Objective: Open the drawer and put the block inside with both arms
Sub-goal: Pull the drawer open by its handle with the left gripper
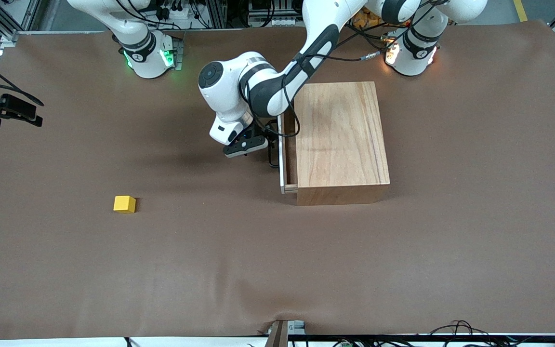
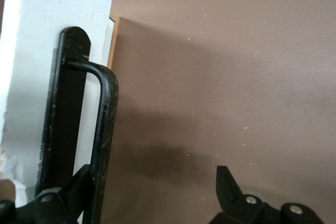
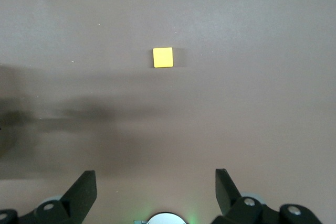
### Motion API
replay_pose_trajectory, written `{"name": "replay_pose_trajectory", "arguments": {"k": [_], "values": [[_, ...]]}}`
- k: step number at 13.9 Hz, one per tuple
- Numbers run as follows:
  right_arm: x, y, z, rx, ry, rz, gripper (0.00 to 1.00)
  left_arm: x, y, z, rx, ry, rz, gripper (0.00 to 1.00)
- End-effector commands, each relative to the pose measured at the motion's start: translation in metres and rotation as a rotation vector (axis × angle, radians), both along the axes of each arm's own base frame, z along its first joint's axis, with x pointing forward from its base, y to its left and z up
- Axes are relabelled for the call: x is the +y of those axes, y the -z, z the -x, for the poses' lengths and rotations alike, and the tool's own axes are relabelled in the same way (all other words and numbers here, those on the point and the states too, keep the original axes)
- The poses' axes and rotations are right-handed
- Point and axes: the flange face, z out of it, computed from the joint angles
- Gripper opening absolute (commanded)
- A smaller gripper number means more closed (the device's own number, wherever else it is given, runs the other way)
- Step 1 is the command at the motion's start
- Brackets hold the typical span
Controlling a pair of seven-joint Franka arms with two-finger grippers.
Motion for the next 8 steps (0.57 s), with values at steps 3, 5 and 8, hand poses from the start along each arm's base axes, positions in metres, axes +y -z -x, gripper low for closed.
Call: {"name": "replay_pose_trajectory", "arguments": {"k": [3, 5, 8], "values": [[-0.007, 0.003, -0.005, 0.002, 0.016, 0.013, 1.0, -0.02, -0.007, -0.001, -0.047, -0.01, 0.132, 1.0], [-0.007, 0.006, -0.007, 0.006, 0.015, 0.013, 1.0, -0.022, -0.01, 0.0, -0.053, -0.006, 0.146, 1.0], [-0.019, 0.014, -0.01, 0.02, 0.035, 0.013, 1.0, -0.027, -0.014, -0.001, -0.073, 0.002, 0.182, 1.0]]}}
